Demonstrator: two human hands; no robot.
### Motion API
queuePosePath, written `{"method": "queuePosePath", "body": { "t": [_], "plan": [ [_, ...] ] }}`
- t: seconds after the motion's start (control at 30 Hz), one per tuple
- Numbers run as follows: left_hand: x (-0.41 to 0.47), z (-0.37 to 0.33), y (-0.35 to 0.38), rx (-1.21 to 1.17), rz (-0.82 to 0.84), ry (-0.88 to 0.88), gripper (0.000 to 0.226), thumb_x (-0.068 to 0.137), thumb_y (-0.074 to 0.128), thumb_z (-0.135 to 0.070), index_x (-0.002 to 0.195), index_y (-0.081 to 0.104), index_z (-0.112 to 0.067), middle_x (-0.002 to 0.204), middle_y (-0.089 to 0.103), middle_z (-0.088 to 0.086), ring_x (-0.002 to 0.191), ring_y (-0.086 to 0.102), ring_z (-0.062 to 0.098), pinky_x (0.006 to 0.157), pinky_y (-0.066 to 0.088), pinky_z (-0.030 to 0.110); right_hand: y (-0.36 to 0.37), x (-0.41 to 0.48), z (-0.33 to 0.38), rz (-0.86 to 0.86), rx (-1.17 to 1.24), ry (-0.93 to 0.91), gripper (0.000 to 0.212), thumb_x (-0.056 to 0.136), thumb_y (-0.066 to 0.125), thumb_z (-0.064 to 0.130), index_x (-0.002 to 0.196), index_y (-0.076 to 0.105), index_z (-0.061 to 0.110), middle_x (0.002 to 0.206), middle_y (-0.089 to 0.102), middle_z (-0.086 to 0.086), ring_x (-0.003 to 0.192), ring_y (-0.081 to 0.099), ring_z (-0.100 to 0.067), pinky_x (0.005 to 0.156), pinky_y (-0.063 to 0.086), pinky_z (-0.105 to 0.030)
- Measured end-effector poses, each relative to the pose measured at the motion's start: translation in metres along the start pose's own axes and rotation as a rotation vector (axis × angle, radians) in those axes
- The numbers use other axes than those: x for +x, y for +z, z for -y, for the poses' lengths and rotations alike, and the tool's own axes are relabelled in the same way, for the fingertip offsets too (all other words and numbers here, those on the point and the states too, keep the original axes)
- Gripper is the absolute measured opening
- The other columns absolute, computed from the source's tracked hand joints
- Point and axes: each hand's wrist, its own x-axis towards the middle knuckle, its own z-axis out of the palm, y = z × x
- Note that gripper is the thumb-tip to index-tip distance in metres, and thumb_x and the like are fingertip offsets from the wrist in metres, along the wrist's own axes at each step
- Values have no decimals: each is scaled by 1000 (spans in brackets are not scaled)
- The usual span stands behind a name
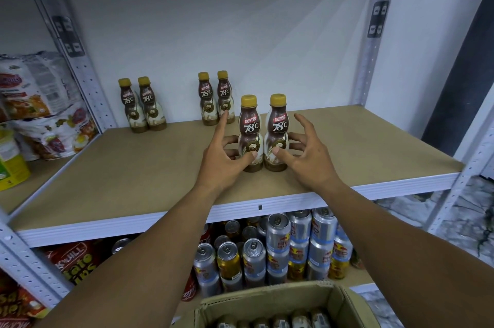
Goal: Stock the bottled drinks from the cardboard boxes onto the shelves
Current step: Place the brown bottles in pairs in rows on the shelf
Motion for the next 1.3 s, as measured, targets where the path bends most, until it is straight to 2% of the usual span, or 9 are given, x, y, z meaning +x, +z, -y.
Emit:
{"method": "queuePosePath", "body": {
  "t": [0.17, 0.3, 0.5, 0.7, 0.8, 0.87, 1.03, 1.2, 1.3],
  "plan": [
    [0, 0, -1, 7, -3, -3, 115, 76, 91, -23, 154, 14, -60, 127, 65, 0, 102, 71, 9, 93, 60, 40, 0, -1, 1, -7, 4, -10, 92, 81, 85, 36, 153, 28, 43, 134, 64, 1, 109, 63, -6, 89, 47, -19],
    [-1, -2, -1, 20, -2, 0, 114, 77, 90, -22, 156, 15, -57, 128, 64, -1, 100, 71, 5, 93, 60, 38, 0, -1, 0, -6, 8, -16, 92, 81, 85, 36, 154, 28, 43, 134, 64, -1, 110, 63, -8, 90, 49, -22],
    [-1, -2, -1, 20, -5, -2, 114, 76, 90, -25, 155, 16, -60, 128, 64, -2, 106, 69, 8, 95, 59, 39, 0, -1, -1, -3, 6, -21, 89, 84, 82, 38, 153, 27, 43, 132, 63, 1, 110, 63, -9, 84, 47, -15],
    [-3, -5, 1, 29, -18, 24, 100, 86, 83, -27, 158, 18, -50, 126, 64, -7, 109, 63, -4, 86, 52, 13, 1, -1, -1, -18, 13, -32, 86, 86, 79, 42, 154, 27, 43, 131, 63, 0, 110, 65, -11, 93, 54, -31],
    [-3, -8, 0, 31, -24, 27, 94, 89, 79, -26, 158, 19, -49, 124, 62, -13, 106, 61, -11, 84, 50, 9, 0, -3, 0, -21, 16, -37, 85, 87, 78, 42, 154, 26, 43, 130, 63, 2, 110, 64, -11, 93, 54, -31],
    [-3, -9, 0, 39, -11, 31, 93, 90, 78, -29, 158, 18, -50, 125, 60, -15, 107, 61, -11, 87, 53, 13, 0, -3, 0, -17, 16, -48, 85, 87, 78, 41, 154, 26, 43, 129, 62, 3, 110, 64, -9, 91, 53, -27],
    [7, -22, -11, 86, 69, 85, 101, 85, 81, -41, 155, 11, -60, 147, 52, -9, 124, 59, 6, 103, 54, 41, -7, 4, 9, 3, 11, -100, 95, 81, 83, 44, 154, 22, 47, 133, 58, 8, 114, 61, -3, 88, 53, -24],
    [31, -54, -26, 239, 195, 150, 96, 85, 83, -35, 148, 18, -68, 139, 52, -19, 122, 59, 3, 99, 53, 32, -20, 24, 31, 72, -108, -212, 101, 78, 85, 46, 153, 18, 55, 142, 59, 1, 122, 60, -8, 98, 55, -36],
    [41, -55, -26, 289, 237, 168, 85, 85, 84, -29, 147, 34, -60, 141, 54, -18, 121, 61, 6, 102, 55, 41, -23, 32, 33, 115, -149, -232, 91, 82, 84, 37, 149, 26, 58, 138, 62, 3, 104, 62, 4, 95, 56, -30]
  ]
}}
